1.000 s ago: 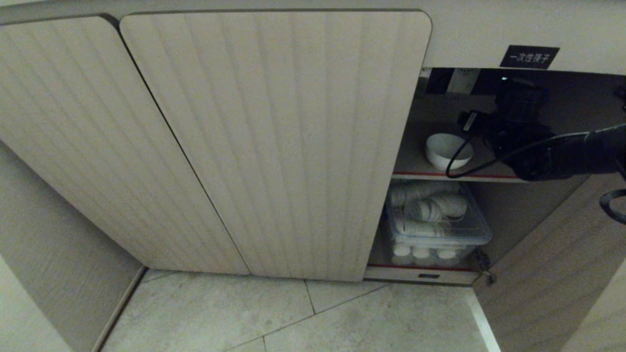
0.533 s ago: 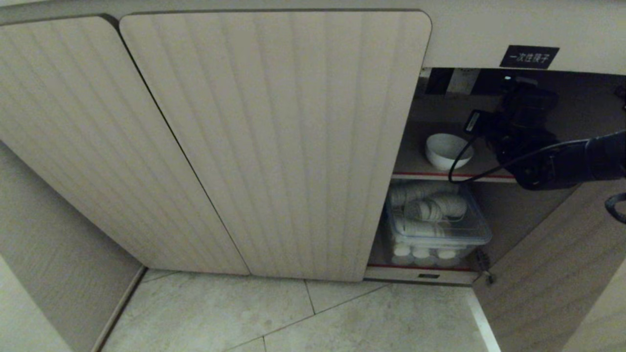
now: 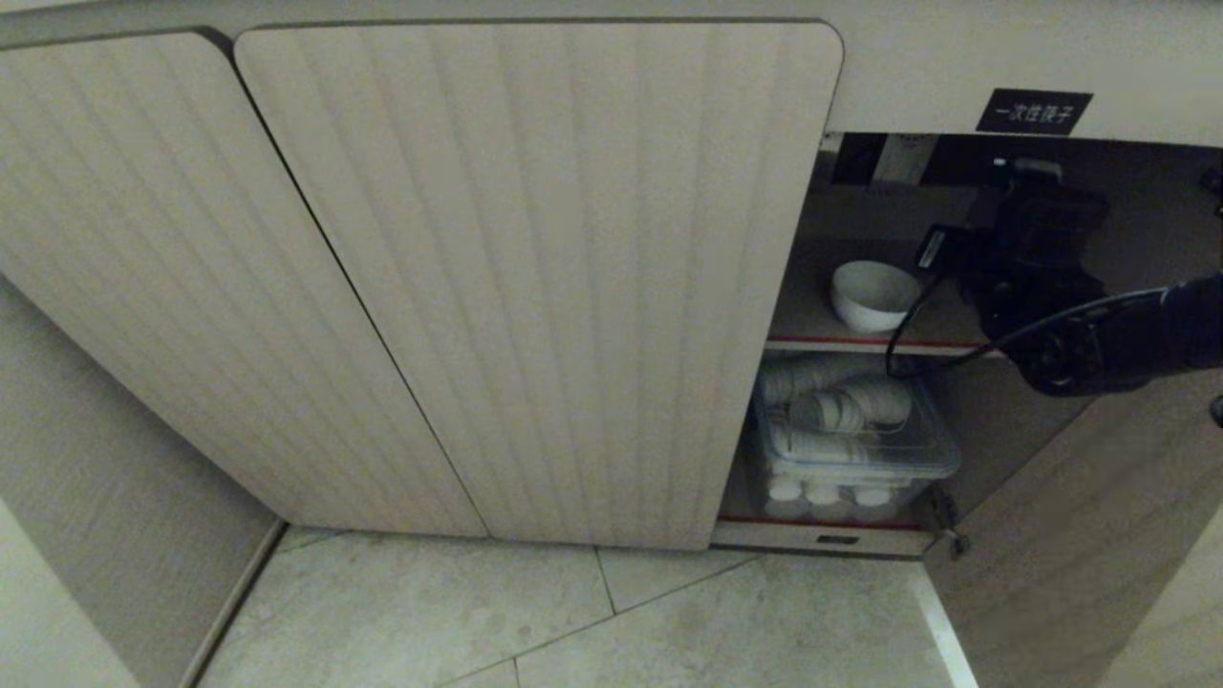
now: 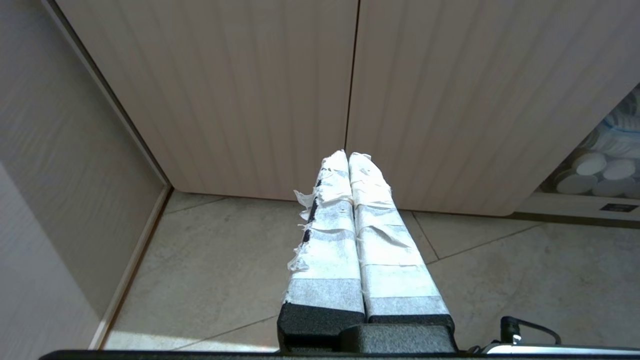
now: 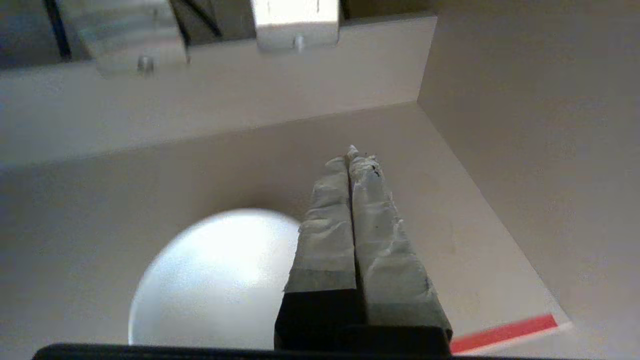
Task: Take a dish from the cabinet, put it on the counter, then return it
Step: Close the cabinet door
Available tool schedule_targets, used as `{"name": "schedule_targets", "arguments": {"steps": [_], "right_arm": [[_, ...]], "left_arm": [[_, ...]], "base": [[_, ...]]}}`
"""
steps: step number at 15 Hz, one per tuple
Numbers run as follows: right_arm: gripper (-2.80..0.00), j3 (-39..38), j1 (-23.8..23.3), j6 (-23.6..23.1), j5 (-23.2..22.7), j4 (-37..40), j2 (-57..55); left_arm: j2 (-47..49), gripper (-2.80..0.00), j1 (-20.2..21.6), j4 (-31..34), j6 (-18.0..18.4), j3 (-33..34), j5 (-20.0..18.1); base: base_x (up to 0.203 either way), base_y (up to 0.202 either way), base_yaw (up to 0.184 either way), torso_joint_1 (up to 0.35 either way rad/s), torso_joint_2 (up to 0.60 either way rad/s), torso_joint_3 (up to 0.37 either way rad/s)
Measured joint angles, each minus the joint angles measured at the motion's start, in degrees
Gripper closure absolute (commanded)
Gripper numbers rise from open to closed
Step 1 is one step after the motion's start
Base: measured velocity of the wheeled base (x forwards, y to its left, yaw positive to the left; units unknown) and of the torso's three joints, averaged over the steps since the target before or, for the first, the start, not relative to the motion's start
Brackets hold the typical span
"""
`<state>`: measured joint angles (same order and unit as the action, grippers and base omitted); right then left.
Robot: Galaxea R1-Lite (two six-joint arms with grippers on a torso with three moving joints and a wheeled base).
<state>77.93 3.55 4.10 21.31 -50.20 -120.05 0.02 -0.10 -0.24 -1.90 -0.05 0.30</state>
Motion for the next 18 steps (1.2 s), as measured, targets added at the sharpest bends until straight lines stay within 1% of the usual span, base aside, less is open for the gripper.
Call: {"name": "schedule_targets", "arguments": {"steps": [2, 6, 9, 14, 18], "right_arm": [[0.0, -1.87, 0.28, -0.57, -0.13, -2.32, 0.31], [0.0, -2.6, 0.46, -0.92, -0.12, -3.27, 0.53], [0.0, -3.97, 0.55, -3.28, -0.35, -6.72, 0.78], [0.0, -7.66, 0.56, -7.17, -2.58, -13.2, 1.53], [0.0, -11.26, 0.61, -8.32, -3.42, -16.5, 2.48]], "left_arm": [[0.0, 0.0, 0.0, 0.0, 0.01, 0.0, 0.02], [0.0, 0.0, -0.01, 0.0, 0.0, 0.0, -0.03], [0.0, 0.0, 0.02, 0.02, 0.0, 0.0, -0.03], [0.0, 0.0, 0.0, 0.02, 0.0, 0.0, 0.0], [0.0, 0.0, 0.0, 0.0, 0.0, 0.0, 0.0]], "base": [[0.0, 0.0, 0.0, 0.0, 0.0, 0.0], [0.0, 0.0, 0.0, 0.0, 0.0, 0.0], [0.0, 0.0, 0.0, 0.0, 0.0, 0.0], [0.0, 0.0, 0.0, 0.0, 0.0, 0.0], [0.0, 0.0, 0.0, 0.0, 0.0, 0.0]]}}
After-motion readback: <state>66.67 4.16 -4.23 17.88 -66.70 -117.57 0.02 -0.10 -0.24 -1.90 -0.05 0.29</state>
